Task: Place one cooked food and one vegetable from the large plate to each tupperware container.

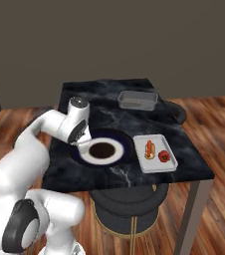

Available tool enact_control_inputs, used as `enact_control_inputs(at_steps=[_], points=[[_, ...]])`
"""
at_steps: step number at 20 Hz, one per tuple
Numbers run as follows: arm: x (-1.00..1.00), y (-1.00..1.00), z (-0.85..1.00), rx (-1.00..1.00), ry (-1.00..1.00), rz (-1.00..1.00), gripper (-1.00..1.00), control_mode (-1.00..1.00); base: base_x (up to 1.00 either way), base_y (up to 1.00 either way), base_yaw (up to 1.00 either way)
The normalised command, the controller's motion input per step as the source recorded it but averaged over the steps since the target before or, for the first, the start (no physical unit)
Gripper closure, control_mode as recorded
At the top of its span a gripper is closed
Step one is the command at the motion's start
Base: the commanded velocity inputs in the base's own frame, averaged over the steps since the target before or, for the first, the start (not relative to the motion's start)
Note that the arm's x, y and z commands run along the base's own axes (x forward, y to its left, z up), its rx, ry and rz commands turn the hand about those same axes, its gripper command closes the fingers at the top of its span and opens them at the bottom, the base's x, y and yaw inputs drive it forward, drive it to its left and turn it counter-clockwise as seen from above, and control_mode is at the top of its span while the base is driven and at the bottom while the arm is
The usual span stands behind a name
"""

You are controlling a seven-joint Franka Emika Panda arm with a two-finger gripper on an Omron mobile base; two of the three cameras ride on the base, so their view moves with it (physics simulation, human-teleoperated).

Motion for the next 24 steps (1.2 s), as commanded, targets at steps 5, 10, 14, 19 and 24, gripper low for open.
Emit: enact_control_inputs(at_steps=[5, 10, 14, 19, 24], points=[[-0.80, 0.00, 0.81, -0.01, -0.04, 0.16, 1.00, -1.00, 0.00, 0.00, 0.00], [-0.76, 0.00, 0.50, 0.00, -0.19, 0.05, 1.00, -1.00, 0.00, 0.00, 0.00], [-0.35, 0.00, 0.09, 0.00, -0.08, 0.00, 1.00, 1.00, -0.50, -0.14, 0.00], [0.00, 0.00, 0.00, 0.00, 0.00, 0.00, 1.00, 1.00, -1.00, -0.72, 0.00], [0.00, 0.00, 0.00, 0.00, 0.00, 0.00, 1.00, 1.00, -0.60, -1.00, 0.00]])
